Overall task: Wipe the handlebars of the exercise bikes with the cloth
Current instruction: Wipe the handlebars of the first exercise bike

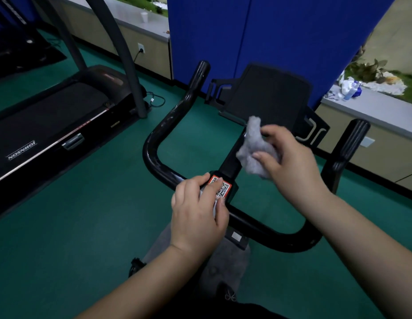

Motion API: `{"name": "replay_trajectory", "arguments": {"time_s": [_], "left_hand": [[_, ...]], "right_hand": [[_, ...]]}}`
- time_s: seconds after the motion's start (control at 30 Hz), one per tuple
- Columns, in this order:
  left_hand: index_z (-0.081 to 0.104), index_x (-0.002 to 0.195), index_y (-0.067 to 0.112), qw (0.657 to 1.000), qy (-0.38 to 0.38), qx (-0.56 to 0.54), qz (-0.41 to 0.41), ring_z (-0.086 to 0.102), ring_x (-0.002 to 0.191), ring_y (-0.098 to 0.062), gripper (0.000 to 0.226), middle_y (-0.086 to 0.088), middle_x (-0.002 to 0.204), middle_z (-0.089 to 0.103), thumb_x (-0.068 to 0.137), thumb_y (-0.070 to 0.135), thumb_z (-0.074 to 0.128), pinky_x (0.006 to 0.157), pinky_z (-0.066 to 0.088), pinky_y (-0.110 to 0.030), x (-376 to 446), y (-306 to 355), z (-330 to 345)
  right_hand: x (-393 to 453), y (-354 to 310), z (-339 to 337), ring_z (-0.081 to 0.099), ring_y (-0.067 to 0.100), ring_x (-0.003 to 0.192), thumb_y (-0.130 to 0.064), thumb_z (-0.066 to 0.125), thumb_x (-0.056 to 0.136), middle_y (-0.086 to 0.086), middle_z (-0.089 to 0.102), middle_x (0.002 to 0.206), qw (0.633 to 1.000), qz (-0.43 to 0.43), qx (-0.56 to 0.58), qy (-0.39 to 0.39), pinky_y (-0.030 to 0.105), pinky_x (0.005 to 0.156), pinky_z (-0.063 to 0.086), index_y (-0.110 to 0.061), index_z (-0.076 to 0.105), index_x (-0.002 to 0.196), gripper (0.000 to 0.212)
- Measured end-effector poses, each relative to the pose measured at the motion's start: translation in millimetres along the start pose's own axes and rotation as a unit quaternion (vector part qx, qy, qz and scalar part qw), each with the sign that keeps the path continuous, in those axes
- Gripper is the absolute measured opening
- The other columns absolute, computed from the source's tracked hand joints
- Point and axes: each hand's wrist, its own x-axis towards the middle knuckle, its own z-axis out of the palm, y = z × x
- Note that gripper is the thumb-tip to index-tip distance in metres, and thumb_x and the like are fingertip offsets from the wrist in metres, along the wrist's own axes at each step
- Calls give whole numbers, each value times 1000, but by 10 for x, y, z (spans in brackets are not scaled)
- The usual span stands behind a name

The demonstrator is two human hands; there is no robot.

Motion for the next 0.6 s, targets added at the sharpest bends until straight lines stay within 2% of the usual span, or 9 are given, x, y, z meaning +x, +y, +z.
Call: {"name": "replay_trajectory", "arguments": {"time_s": [0.07, 0.13, 0.23, 0.3, 0.37, 0.4, 0.5, 0.53, 0.6], "left_hand": [[66, 110, 15, 1000, 1, 3, 1, 46, 103, -26, 36, -8, 113, 58, 78, 26, 53, 88, 36, -37, 3, -8, -2], [66, 110, 15, 1000, 0, 5, 2, 46, 102, -27, 36, -9, 113, 58, 78, 26, 53, 88, 36, -38, 7, -13, -5], [66, 110, 14, 1000, -3, 7, 3, 46, 100, -27, 37, -10, 113, 58, 78, 27, 53, 86, 36, -38, 12, -19, -8], [66, 110, 14, 1000, -1, 9, 7, 46, 100, -27, 37, -11, 112, 59, 78, 27, 52, 86, 36, -37, 14, -17, -8], [66, 109, 13, 1000, 2, 7, 11, 45, 101, -27, 37, -11, 112, 59, 78, 27, 52, 86, 35, -37, 12, -14, -6], [66, 110, 13, 1000, 2, 6, 11, 45, 102, -26, 37, -11, 112, 59, 78, 27, 52, 86, 35, -37, 8, -10, -8], [66, 110, 13, 1000, -1, 2, 7, 45, 102, -26, 37, -11, 112, 58, 79, 27, 52, 87, 35, -37, 7, -2, -14], [66, 110, 13, 1000, -3, 1, 7, 45, 102, -26, 37, -11, 112, 58, 79, 27, 52, 87, 35, -37, 6, -2, -18], [65, 111, 13, 1000, -12, -2, 14, 46, 102, -26, 36, -11, 112, 58, 80, 27, 52, 88, 35, -37, 8, -16, -36]], "right_hand": [[176, -52, 96, 57, 15, 94, -13, 63, 82, -1, 65, 106, 994, -93, -51, -31, 19, 78, 36, -16, 60, 117, 35], [276, -9, 269, 61, 29, 101, -18, 55, 83, 10, 68, 108, 965, -194, -109, -138, 29, 89, 41, -11, 66, 108, 29], [340, 49, 461, 58, 29, 111, -22, 50, 86, 5, 66, 112, 909, -266, -189, -258, 42, 97, 45, -18, 66, 108, 28], [460, 17, 431, 57, 30, 113, -25, 44, 84, 5, 65, 112, 888, -268, -246, -282, 44, 95, 45, -19, 65, 110, 34], [622, -73, 331, 54, 30, 115, -41, 32, 87, 7, 62, 113, 873, -239, -311, -289, 41, 94, 43, -18, 63, 112, 47], [691, -93, 283, 52, 29, 115, -45, 33, 87, 7, 61, 113, 868, -227, -336, -287, 39, 94, 43, -17, 61, 114, 48], [700, -141, 347, 52, 28, 112, -43, 47, 90, 6, 59, 110, 866, -212, -351, -287, 36, 89, 44, -18, 62, 110, 36], [661, -118, 409, 55, 26, 109, -42, 51, 90, 4, 60, 106, 875, -220, -328, -279, 35, 86, 46, -21, 64, 104, 28], [559, -84, 489, 58, 24, 103, -27, 56, 89, 1, 64, 102, 896, -203, -258, -299, 33, 86, 47, -25, 65, 99, 14]]}}
